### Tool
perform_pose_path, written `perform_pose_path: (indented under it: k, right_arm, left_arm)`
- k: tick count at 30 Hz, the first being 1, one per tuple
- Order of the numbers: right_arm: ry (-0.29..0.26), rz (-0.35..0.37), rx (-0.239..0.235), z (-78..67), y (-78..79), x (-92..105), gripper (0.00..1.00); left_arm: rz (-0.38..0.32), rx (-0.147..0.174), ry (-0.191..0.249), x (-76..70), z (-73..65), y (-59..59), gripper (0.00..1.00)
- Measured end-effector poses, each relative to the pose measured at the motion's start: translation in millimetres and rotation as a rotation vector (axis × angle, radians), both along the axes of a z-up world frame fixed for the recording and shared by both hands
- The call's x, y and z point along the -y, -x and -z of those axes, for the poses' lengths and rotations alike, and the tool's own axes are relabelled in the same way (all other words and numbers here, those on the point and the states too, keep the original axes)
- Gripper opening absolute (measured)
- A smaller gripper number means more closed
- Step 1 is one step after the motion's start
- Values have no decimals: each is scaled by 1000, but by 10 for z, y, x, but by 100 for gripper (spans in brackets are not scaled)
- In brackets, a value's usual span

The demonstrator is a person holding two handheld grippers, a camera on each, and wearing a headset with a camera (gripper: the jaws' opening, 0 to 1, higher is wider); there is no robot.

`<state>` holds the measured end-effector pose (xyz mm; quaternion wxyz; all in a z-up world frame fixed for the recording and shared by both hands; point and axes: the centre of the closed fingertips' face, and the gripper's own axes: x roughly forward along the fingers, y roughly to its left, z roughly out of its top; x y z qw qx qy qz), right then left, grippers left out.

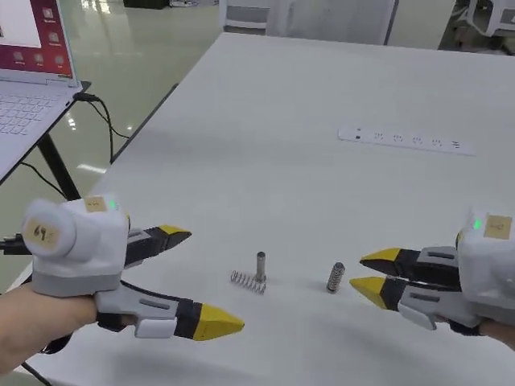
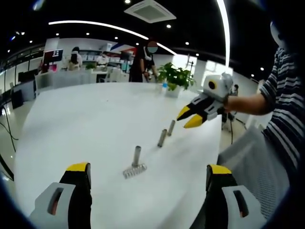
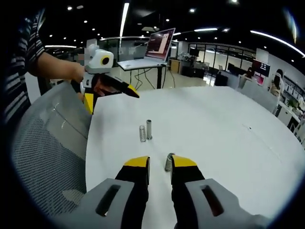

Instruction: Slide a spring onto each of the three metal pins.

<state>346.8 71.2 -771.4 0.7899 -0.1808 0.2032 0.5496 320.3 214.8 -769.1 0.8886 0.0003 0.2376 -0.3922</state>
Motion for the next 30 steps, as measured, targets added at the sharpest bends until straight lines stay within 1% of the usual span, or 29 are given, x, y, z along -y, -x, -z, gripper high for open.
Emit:
perform_pose_path:
  k: [1,2,4,9,11,16,18,20,22,26,28,30]
  right_arm:
    - [-4,-7,-11,18,40,-27,15]
    - [-4,-10,-14,26,53,-39,15]
    - [1,-28,-20,66,127,-116,15]
    - [-11,-73,-27,79,250,-336,14]
    - [-11,-89,-23,82,269,-416,14]
    - [-17,-120,-25,81,298,-623,14]
    - [-25,-131,-37,84,322,-703,14]
    - [-24,-138,-29,96,324,-771,14]
    - [-27,-139,-34,108,318,-837,14]
    - [-8,-147,-30,186,306,-959,14]
    - [-3,-133,-43,231,273,-1000,15]
    - [7,-102,-38,274,197,-1029,15]
  left_arm:
    - [-1,0,0,-2,1,0,98]
    - [-1,0,0,-3,2,0,98]
    - [-1,-3,-1,-10,9,4,98]
    - [-3,-4,-2,-34,12,14,98]
    - [-4,-5,-7,-48,21,16,98]
    - [-6,-5,-5,-54,19,28,97]
    - [-6,-4,-3,-54,15,30,97]
    - [-7,-3,-5,-59,13,32,97]
    - [-8,-3,-3,-64,10,31,97]
    - [-10,-4,-4,-80,13,27,97]
    - [-9,-4,-2,-81,9,33,97]
    - [-10,-2,2,-81,-1,35,97]
